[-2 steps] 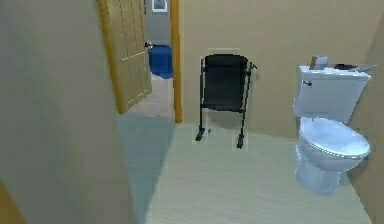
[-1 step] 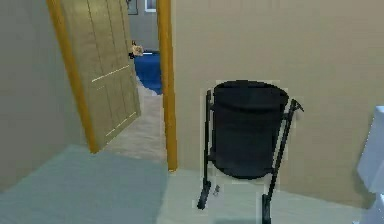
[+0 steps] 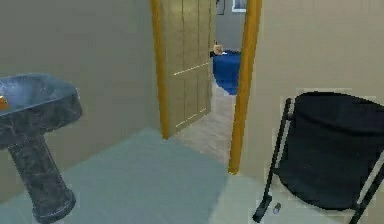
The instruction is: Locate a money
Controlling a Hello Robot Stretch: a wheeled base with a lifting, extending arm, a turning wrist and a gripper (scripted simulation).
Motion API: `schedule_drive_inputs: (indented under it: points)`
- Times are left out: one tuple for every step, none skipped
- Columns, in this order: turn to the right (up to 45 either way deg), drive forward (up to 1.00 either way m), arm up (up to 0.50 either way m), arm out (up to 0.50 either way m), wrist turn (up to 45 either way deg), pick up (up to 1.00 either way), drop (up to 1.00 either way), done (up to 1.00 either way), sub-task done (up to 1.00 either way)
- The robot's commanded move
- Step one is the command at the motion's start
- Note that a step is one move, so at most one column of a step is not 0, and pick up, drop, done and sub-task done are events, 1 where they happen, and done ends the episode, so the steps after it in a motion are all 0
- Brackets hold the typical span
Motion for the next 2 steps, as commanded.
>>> schedule_drive_inputs:
  points:
    - [0.0,1.00,0.00,0.00,0.0,0.00,0.00,0.00,0.00]
    - [-3.0,0.00,0.00,0.00,0.0,0.00,0.00,0.00,0.00]
